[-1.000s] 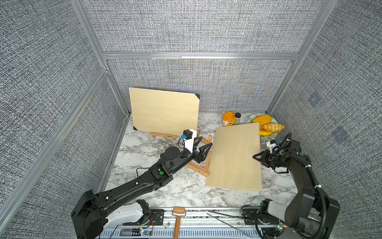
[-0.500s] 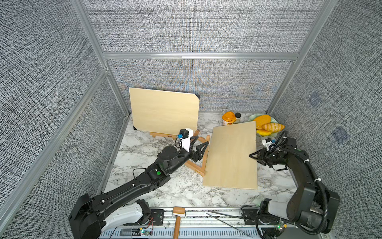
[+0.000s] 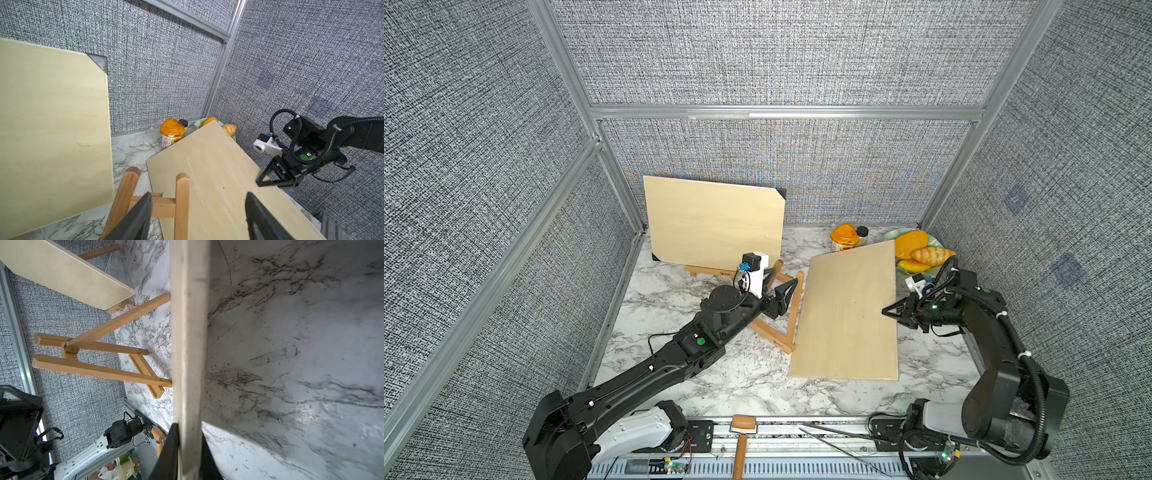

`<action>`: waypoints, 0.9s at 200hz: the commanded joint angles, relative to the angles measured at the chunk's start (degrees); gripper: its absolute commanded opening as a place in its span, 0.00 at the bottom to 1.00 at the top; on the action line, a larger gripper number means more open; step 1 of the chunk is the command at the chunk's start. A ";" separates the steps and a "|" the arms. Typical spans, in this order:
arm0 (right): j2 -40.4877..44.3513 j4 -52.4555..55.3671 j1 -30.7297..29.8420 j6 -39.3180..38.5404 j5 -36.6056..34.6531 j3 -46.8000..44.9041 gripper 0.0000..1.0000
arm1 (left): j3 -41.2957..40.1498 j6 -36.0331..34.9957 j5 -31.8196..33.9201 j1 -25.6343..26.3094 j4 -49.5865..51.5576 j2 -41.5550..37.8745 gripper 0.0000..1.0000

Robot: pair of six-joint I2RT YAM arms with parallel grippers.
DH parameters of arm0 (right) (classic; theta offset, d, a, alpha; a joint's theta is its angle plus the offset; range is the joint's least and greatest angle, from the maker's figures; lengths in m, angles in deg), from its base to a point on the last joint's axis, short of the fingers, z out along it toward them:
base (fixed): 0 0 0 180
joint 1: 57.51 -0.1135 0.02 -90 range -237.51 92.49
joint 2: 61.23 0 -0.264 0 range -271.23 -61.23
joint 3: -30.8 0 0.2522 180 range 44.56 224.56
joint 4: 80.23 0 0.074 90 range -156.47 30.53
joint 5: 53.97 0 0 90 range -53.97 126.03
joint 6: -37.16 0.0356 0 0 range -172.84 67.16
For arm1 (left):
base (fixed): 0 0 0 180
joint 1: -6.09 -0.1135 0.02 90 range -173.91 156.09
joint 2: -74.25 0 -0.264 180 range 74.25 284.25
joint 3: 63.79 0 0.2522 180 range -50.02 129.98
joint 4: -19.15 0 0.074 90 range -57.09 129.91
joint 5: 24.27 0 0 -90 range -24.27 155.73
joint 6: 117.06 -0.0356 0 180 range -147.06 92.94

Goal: Disassemble the easel
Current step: Place the drawing board at the center of the board.

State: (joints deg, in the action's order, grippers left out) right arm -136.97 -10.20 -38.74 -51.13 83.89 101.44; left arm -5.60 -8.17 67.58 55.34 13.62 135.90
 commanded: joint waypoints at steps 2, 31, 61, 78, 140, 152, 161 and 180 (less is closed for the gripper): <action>0.20 4.94 -0.08 -2.24 -1.78 1.30 0.00 | 1.17 -1.52 -0.26 -0.57 2.32 -0.43 0.71; -0.43 4.67 -0.04 -1.99 0.83 0.48 0.00 | 2.03 -2.29 -1.27 -1.20 3.86 -0.57 0.72; -2.62 4.79 0.04 -2.19 -0.06 0.55 0.00 | 1.40 -2.20 -1.91 -1.46 3.71 -0.78 0.72; -4.88 5.72 0.11 -2.20 -3.85 1.53 0.00 | 0.90 -2.28 -1.92 -1.61 3.39 -0.82 0.72; -10.80 1.37 0.39 -0.31 -5.49 0.34 0.28 | 0.36 -2.57 -1.94 -2.07 2.54 -0.40 0.73; -11.84 1.14 0.39 -0.35 -5.41 0.94 0.29 | 0.29 -2.64 -1.86 -2.16 2.65 -0.55 0.73; -12.34 0.95 0.36 -0.33 -5.40 1.27 0.30 | 0.14 -2.76 -1.85 -2.20 2.67 -0.77 0.73; -13.59 0.66 0.40 0.04 -6.28 1.97 0.32 | -0.38 -2.81 -1.38 -2.31 2.59 -1.11 0.73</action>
State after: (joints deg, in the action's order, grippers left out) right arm -149.52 -9.55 -38.31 -52.31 77.75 102.45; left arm -5.56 -10.53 65.77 53.18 17.42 135.22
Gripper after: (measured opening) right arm 0.310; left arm 0.728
